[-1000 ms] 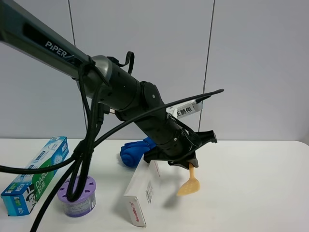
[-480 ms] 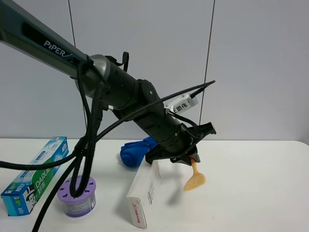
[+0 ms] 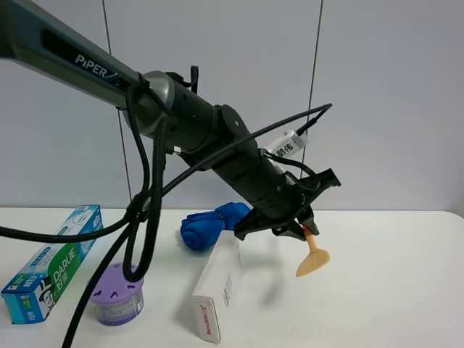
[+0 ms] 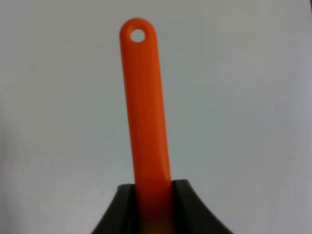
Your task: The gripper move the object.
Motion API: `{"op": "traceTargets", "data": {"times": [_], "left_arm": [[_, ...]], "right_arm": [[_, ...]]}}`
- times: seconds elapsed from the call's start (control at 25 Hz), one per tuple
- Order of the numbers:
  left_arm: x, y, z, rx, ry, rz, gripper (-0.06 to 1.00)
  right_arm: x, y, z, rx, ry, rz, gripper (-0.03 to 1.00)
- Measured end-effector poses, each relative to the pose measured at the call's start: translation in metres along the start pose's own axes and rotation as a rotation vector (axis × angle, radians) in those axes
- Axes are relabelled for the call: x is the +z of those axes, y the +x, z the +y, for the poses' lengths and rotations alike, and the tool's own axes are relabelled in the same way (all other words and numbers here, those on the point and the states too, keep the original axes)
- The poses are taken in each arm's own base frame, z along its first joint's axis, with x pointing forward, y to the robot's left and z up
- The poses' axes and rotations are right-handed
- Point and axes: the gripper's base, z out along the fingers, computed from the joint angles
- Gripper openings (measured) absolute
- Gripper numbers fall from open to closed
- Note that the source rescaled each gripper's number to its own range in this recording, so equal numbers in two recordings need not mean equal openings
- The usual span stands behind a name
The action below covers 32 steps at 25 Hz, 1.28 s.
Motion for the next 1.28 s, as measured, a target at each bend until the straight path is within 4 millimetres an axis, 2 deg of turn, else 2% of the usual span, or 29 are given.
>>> {"op": "traceTargets", "data": {"times": [0.24, 0.44, 0.52, 0.56, 0.64, 0.68, 0.72, 0.76, 0.88, 1.08, 1.28], "left_arm": [[0.002, 0.008, -0.005, 0.124, 0.001, 0.025, 0.00], [0.002, 0.008, -0.005, 0.147, 0.001, 0.026, 0.03], [0.002, 0.008, -0.005, 0.166, 0.001, 0.026, 0.15], [0.002, 0.008, -0.005, 0.188, 0.001, 0.023, 0.29], [0.002, 0.007, -0.005, 0.210, 0.002, 0.008, 0.63], [0.002, 0.006, -0.005, 0.216, 0.003, 0.000, 0.76], [0.002, 0.005, -0.005, 0.219, 0.003, -0.004, 0.86], [0.002, 0.005, -0.005, 0.220, 0.003, -0.006, 0.92], [0.002, 0.005, -0.005, 0.223, 0.003, -0.006, 0.98], [-0.003, 0.003, -0.009, 0.263, 0.005, -0.013, 1.00], [-0.034, -0.010, -0.030, 0.397, 0.023, -0.080, 1.00]], "right_arm": [[0.000, 0.000, 0.000, 0.000, 0.000, 0.000, 1.00], [0.000, 0.000, 0.000, 0.000, 0.000, 0.000, 1.00], [0.000, 0.000, 0.000, 0.000, 0.000, 0.000, 1.00], [0.000, 0.000, 0.000, 0.000, 0.000, 0.000, 1.00], [0.000, 0.000, 0.000, 0.000, 0.000, 0.000, 1.00], [0.000, 0.000, 0.000, 0.000, 0.000, 0.000, 1.00], [0.000, 0.000, 0.000, 0.000, 0.000, 0.000, 1.00], [0.000, 0.000, 0.000, 0.000, 0.000, 0.000, 1.00], [0.000, 0.000, 0.000, 0.000, 0.000, 0.000, 1.00], [0.000, 0.000, 0.000, 0.000, 0.000, 0.000, 1.00], [0.000, 0.000, 0.000, 0.000, 0.000, 0.000, 1.00]]}}
